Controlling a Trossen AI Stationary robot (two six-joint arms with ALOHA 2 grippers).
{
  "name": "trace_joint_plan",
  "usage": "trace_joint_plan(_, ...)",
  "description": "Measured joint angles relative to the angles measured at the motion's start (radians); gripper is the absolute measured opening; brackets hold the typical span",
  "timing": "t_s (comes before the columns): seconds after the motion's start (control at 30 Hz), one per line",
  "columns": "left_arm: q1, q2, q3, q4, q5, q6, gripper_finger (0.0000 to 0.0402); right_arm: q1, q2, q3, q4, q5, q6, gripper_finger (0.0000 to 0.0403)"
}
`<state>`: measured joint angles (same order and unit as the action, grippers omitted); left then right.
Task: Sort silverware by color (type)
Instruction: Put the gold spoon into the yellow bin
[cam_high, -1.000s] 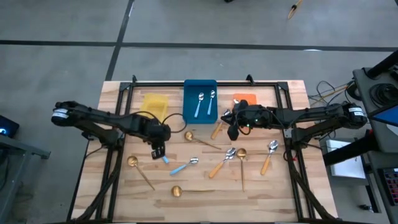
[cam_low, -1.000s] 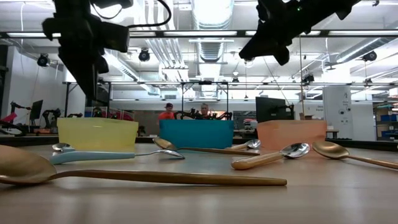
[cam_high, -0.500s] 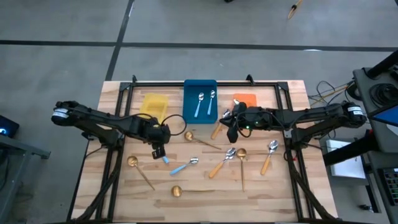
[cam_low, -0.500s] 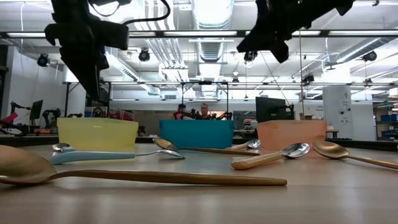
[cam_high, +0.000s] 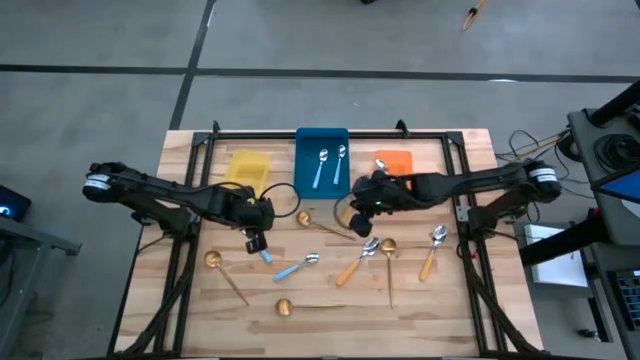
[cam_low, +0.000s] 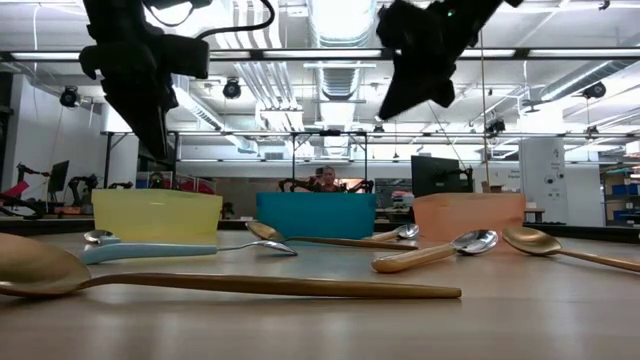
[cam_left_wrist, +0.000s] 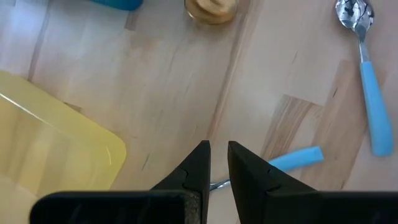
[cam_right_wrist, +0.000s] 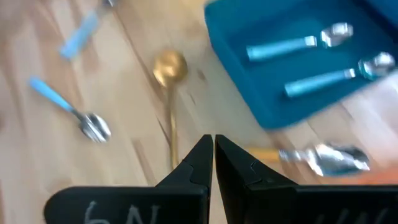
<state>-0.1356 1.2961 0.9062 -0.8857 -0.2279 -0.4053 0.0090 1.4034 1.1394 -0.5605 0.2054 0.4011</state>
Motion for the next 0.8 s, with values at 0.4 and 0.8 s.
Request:
trace_joint_plan(0.4, -0.001, 0.0, -0.006, 0.034, -0.002, 0.0, 0.0038, 0.005, 0.209, 0.169, -0.448, -0.081, 0.096, 0.0009)
trace_joint_plan(0.8, -0.001, 0.0, -0.018, 0.08, -0.002, 0.003, 0.0038, 0.052, 0.262, 0.167, -0.379, -0.12, 0.025, 0.0009)
